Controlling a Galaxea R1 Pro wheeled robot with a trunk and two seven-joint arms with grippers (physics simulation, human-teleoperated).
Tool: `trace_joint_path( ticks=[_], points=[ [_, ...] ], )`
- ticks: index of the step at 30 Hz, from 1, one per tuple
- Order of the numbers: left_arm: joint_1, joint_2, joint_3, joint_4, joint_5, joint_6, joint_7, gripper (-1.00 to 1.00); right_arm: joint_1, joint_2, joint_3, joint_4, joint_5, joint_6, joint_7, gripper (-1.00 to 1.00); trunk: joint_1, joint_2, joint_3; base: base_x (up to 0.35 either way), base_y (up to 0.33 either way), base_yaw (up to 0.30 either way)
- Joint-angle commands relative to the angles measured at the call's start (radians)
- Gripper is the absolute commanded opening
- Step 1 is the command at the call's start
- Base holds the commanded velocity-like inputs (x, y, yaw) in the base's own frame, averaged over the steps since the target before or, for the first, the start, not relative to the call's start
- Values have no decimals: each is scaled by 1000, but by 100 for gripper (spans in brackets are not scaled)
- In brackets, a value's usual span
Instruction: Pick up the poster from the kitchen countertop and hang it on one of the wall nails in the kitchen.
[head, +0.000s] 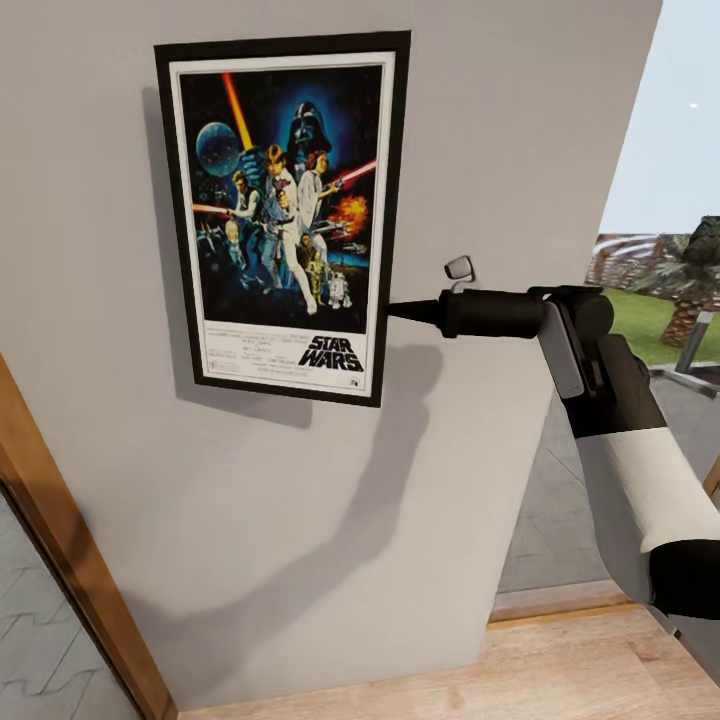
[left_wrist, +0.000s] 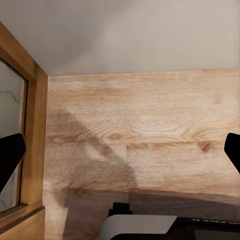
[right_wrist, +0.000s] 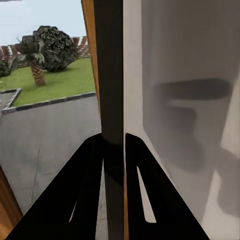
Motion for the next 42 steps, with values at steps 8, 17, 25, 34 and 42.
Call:
trace_joint_path(
  ticks=[8, 17, 25, 34, 42],
  points=[
    [0, -1, 1, -1, 0, -2, 0, 100, -1, -1, 2, 3, -7, 8, 2, -100, 0, -1, 0, 0, 0, 0],
    [0, -1, 0, -1, 0, -2, 1, 100, -1, -1, 1, 4, -7, 9, 2, -100, 0, -1, 0, 0, 0, 0],
    [0, -1, 1, -1, 0, -2, 0, 100, -1, -1, 2, 3, -7, 9, 2, -100, 0, -1, 0, 0, 0, 0],
    [0, -1, 0, -1, 0, -2, 0, 100, -1, -1, 2, 2, -7, 9, 2, -100, 0, -1, 0, 0, 0, 0],
    [0, -1, 1, -1, 0, -2, 0, 100, -1, -1, 1, 2, -7, 9, 2, -100, 0, -1, 0, 0, 0, 0]
  ],
)
